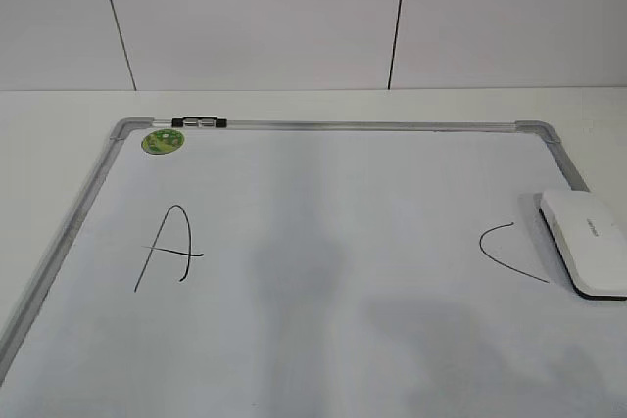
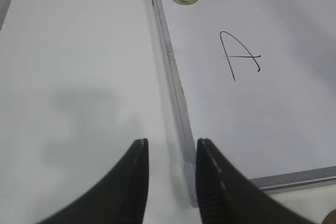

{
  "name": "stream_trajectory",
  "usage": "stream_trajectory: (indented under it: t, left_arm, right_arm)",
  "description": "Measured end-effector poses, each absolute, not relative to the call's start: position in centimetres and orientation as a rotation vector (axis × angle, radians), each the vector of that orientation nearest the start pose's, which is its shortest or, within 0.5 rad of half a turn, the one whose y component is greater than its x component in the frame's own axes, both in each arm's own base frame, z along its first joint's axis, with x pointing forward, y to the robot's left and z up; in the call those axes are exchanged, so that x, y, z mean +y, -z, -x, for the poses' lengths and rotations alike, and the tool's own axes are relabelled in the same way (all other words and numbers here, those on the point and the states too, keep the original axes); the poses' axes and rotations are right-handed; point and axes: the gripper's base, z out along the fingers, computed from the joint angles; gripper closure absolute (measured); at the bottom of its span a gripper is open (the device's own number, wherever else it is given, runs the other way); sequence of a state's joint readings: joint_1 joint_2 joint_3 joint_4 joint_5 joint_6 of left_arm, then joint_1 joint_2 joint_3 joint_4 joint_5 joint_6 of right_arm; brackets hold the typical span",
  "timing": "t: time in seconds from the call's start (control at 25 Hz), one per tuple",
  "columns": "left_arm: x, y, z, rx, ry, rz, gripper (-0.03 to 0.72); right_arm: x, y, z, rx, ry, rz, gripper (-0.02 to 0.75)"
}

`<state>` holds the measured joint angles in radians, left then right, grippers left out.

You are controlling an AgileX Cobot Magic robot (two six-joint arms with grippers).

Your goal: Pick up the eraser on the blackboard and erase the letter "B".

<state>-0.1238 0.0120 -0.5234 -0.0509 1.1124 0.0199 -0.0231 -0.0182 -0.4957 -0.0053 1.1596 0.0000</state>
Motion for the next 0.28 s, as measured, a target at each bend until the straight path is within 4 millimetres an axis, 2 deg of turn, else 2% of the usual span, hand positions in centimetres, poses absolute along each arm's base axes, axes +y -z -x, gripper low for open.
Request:
stream_trajectory:
  t: [0.28]
  left_arm:
    - [-0.31,-27.99,0.83,2.078,0.125,-0.154,0.452]
  right_arm:
    - [-0.02,-26.82,1.15,2.128,0.020,-0.025,0.172]
